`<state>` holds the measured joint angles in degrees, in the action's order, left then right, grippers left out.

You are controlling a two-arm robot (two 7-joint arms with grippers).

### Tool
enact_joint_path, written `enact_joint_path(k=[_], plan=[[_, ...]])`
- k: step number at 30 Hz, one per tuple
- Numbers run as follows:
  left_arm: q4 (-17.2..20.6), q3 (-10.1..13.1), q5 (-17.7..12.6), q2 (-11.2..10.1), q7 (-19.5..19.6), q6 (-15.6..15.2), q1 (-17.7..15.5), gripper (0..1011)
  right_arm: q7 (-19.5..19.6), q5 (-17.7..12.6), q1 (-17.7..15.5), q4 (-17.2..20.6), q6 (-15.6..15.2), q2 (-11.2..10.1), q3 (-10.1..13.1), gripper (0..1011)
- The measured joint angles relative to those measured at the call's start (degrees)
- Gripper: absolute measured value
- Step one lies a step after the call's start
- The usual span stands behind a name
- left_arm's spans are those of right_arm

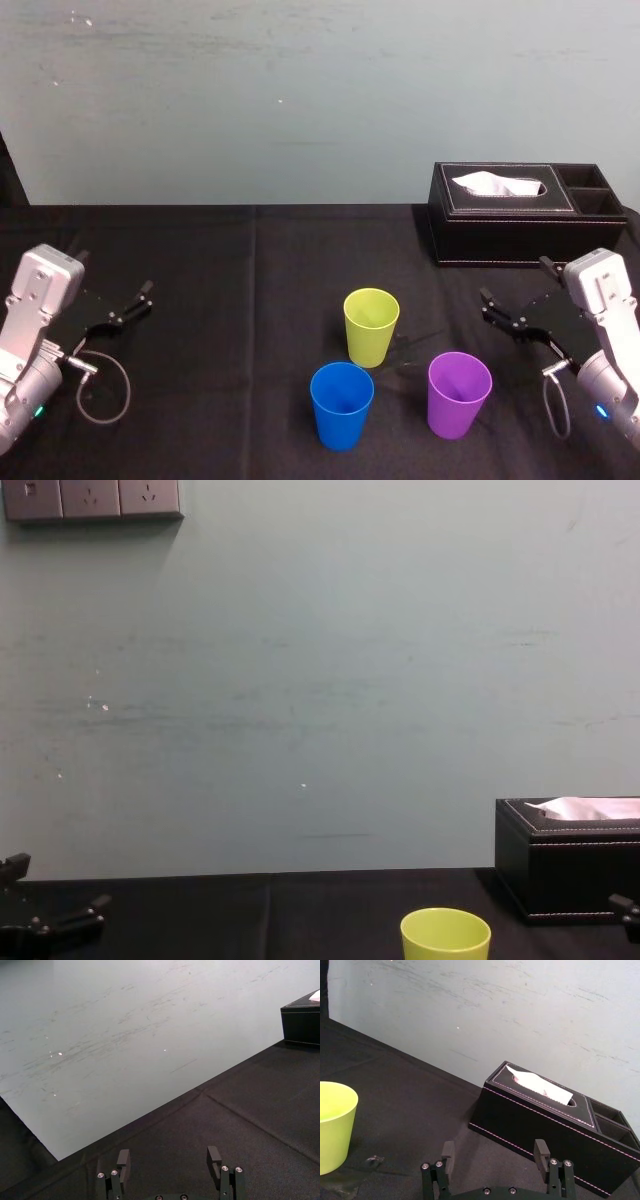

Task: Stack the three plastic cups sequentially using one hand.

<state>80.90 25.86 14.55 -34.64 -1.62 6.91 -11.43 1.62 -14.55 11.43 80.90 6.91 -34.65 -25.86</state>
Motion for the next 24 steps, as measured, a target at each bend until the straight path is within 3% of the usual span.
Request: enact_joint_path(k=[24], plan=[[0.0, 0.0, 0.0, 0.0, 0.0, 0.0, 0.0, 1000, 0.0, 0.0, 0.0, 0.0, 0.0, 0.0, 0.0, 1004]])
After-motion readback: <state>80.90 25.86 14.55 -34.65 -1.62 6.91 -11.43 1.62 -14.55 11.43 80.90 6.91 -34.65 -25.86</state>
